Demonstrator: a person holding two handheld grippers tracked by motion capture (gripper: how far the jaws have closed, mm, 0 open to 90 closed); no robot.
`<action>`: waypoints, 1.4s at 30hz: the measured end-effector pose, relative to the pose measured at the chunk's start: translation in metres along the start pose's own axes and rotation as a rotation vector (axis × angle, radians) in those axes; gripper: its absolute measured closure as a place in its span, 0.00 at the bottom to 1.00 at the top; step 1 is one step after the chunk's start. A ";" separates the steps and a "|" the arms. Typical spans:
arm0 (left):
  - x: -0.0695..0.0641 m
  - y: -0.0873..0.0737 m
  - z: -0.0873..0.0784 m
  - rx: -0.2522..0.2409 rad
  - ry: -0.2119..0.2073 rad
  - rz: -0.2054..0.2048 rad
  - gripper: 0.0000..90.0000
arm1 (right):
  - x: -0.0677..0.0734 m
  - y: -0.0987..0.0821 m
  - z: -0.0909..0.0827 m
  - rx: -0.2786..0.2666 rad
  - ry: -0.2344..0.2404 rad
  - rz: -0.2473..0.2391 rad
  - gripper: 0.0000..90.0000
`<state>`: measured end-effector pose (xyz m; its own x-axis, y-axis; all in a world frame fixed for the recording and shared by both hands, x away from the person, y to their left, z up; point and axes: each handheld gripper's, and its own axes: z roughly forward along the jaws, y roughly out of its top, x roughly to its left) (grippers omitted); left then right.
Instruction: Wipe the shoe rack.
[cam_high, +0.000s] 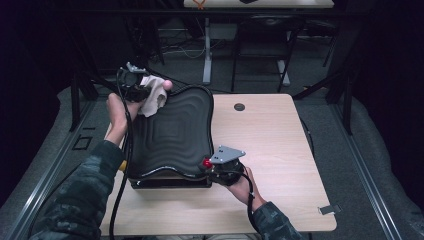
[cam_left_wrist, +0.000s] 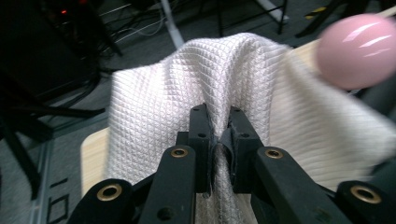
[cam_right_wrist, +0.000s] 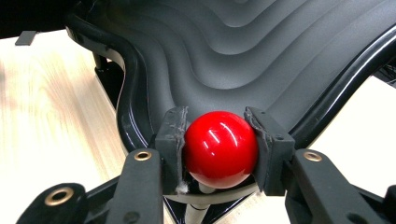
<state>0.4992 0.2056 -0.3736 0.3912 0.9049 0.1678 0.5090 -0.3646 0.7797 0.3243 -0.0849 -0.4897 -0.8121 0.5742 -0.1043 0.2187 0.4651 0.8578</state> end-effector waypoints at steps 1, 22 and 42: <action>0.000 0.000 0.000 0.000 0.000 0.000 0.91 | 0.000 0.000 0.000 0.000 0.000 0.000 0.67; -0.007 0.004 0.002 0.000 -0.017 0.032 0.92 | 0.000 0.000 0.000 0.002 -0.004 -0.005 0.67; 0.045 0.003 -0.010 0.114 0.040 -0.049 0.93 | 0.001 0.001 0.000 0.007 -0.008 -0.002 0.67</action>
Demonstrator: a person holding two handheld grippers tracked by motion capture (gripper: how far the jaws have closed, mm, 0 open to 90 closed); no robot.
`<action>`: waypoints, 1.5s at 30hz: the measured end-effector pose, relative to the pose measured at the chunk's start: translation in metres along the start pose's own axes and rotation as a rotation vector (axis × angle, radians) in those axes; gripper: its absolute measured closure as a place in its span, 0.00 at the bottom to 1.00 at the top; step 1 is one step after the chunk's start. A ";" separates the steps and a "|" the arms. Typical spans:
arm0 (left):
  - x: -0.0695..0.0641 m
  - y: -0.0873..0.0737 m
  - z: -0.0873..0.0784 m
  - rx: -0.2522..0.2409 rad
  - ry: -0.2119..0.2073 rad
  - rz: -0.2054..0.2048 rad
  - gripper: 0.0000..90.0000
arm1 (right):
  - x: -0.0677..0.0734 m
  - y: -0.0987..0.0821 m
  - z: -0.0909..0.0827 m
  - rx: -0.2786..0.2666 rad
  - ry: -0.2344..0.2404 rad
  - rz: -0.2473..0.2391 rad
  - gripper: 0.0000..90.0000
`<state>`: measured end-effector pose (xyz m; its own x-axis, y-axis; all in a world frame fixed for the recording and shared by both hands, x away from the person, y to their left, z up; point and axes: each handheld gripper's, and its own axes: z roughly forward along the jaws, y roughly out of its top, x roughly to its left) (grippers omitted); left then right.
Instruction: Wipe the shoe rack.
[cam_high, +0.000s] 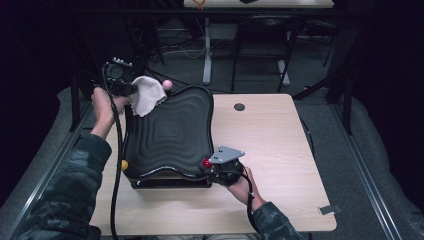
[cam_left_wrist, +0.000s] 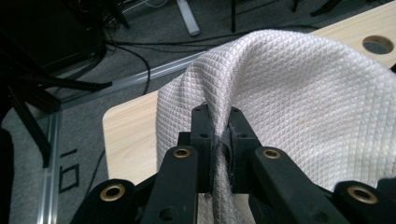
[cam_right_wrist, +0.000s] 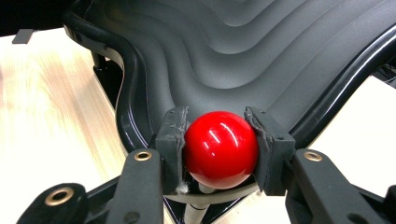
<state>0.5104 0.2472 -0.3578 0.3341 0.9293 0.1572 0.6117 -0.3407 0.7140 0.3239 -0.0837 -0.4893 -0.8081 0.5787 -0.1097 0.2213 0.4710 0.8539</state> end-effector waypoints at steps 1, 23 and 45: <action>0.000 0.000 0.000 0.000 0.000 0.000 0.93 | 0.000 0.000 0.000 0.000 0.000 0.000 0.67; 0.022 -0.003 0.000 0.077 0.010 -0.031 0.93 | 0.000 0.004 -0.001 0.030 -0.002 0.033 0.66; -0.036 0.044 -0.034 -0.113 -0.197 0.050 0.93 | -0.001 0.008 -0.006 0.082 -0.004 0.073 0.66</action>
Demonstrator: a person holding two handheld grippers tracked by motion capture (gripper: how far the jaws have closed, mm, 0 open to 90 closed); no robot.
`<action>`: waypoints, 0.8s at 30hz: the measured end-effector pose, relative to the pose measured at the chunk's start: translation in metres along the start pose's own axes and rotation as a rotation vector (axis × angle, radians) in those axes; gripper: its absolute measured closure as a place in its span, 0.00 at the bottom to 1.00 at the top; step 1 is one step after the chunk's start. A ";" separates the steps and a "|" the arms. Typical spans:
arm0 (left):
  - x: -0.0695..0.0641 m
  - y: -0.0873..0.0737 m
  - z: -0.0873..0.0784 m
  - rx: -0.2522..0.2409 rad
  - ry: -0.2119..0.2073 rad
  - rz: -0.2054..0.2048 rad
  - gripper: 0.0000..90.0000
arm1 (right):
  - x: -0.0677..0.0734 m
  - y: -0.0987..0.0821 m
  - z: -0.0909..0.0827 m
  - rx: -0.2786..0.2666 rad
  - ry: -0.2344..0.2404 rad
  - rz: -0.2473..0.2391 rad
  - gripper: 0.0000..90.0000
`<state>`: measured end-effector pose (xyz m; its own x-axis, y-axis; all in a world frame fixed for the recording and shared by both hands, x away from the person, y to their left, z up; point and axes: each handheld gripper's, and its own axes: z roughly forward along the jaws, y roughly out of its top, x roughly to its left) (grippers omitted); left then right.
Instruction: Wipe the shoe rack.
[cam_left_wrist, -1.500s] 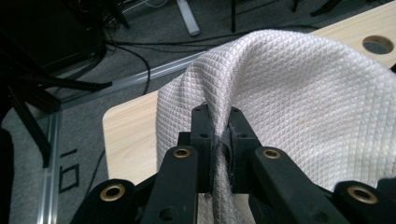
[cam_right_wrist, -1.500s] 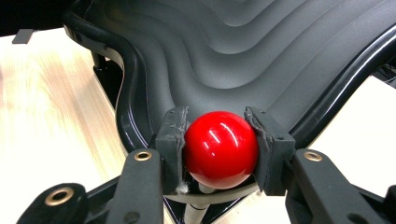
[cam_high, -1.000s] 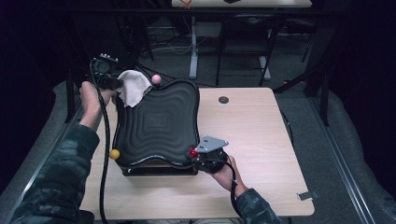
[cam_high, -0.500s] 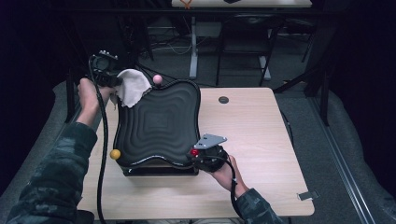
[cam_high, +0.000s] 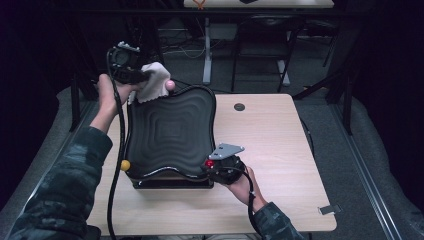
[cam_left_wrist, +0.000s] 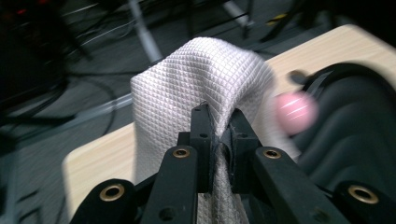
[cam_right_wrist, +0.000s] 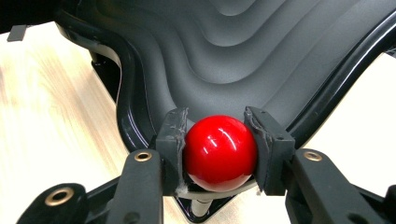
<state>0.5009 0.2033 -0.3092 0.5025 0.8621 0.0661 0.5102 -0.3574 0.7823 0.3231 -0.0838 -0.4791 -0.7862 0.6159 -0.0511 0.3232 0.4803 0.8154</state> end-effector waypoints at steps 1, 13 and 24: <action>-0.010 0.005 0.004 0.001 -0.015 0.023 0.92 | 0.000 0.000 0.000 0.005 -0.009 0.000 0.66; -0.043 0.017 0.029 0.026 -0.074 0.066 0.92 | -0.001 -0.001 0.000 -0.007 0.000 -0.004 0.66; -0.056 0.009 0.037 0.110 -0.129 0.105 0.93 | -0.006 -0.001 -0.003 0.012 -0.010 0.018 0.66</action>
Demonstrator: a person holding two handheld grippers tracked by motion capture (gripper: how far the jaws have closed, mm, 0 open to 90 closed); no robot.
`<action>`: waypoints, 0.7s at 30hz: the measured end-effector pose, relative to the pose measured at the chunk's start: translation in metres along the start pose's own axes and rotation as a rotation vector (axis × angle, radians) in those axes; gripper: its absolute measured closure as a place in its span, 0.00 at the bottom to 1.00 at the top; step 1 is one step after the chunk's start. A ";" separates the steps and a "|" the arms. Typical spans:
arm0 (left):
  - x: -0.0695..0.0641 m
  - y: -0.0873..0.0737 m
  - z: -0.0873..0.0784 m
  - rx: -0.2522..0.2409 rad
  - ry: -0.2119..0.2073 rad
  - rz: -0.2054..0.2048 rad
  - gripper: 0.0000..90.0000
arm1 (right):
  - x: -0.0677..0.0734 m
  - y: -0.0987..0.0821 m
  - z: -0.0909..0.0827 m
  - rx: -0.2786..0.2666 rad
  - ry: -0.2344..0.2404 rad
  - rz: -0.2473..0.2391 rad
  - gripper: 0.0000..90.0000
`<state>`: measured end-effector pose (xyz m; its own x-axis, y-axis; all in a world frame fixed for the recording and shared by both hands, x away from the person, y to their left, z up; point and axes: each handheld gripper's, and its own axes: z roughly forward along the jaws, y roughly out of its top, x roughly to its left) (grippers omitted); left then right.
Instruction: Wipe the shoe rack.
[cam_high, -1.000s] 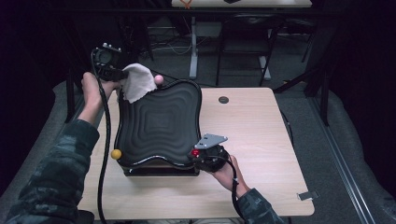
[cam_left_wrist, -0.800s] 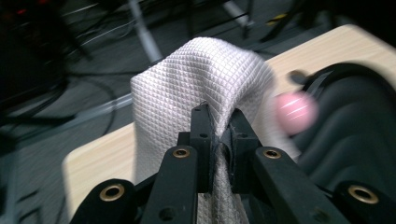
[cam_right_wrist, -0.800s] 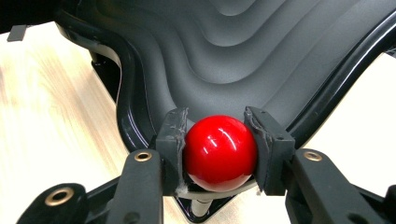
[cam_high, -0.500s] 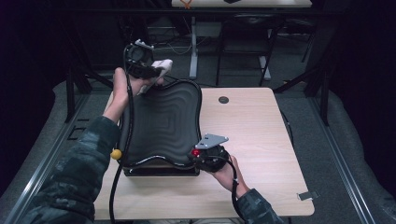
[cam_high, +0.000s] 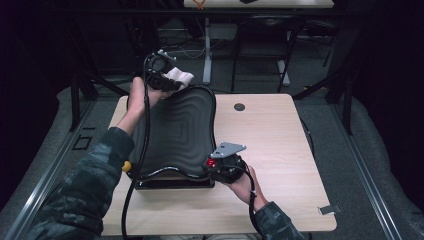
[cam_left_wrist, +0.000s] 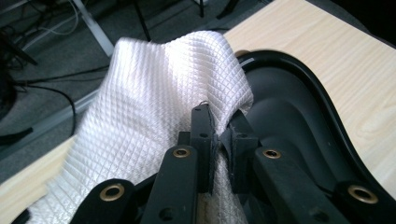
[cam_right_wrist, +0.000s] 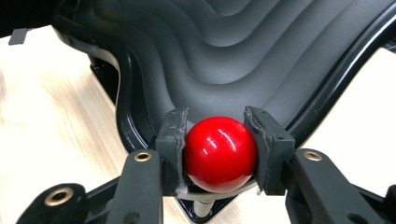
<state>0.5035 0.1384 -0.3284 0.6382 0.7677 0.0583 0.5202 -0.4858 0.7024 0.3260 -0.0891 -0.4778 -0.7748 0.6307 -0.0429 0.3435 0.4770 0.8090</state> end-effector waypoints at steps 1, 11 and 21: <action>0.001 -0.001 0.000 0.004 -0.002 0.003 0.93 | -0.001 0.000 0.000 -0.002 0.003 0.011 0.66; 0.008 -0.012 -0.010 0.092 0.013 0.047 0.94 | -0.004 -0.001 -0.003 -0.004 0.004 0.041 0.66; 0.021 -0.012 -0.019 0.089 0.146 0.034 0.93 | -0.004 -0.002 -0.003 -0.006 -0.001 0.045 0.66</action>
<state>0.4992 0.1684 -0.3220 0.5701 0.7998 0.1880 0.5523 -0.5425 0.6330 0.3264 -0.0942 -0.4775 -0.7581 0.6520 -0.0072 0.3748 0.4448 0.8135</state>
